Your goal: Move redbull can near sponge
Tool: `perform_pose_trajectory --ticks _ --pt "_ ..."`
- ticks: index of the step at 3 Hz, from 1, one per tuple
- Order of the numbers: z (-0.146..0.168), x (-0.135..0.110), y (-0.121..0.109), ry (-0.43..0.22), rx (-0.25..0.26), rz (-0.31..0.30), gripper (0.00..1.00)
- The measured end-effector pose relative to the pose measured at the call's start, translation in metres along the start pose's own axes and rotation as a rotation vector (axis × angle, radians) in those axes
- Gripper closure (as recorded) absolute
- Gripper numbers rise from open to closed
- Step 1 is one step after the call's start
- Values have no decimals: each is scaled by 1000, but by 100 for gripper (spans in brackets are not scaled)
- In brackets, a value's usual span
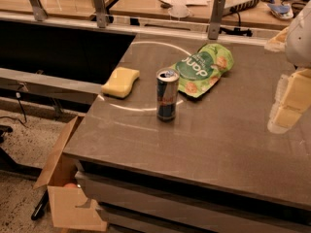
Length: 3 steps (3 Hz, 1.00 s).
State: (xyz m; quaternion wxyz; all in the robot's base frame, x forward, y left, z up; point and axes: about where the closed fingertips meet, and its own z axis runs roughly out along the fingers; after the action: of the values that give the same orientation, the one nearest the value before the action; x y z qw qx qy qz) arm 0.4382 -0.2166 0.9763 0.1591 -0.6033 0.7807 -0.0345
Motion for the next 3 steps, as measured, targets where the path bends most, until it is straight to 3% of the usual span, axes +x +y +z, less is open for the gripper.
perform_pose_trajectory --ticks 2,3 --pt "0 -1 0 -16 -6 2 0" --pt "7 7 -9 -170 -44 32 0"
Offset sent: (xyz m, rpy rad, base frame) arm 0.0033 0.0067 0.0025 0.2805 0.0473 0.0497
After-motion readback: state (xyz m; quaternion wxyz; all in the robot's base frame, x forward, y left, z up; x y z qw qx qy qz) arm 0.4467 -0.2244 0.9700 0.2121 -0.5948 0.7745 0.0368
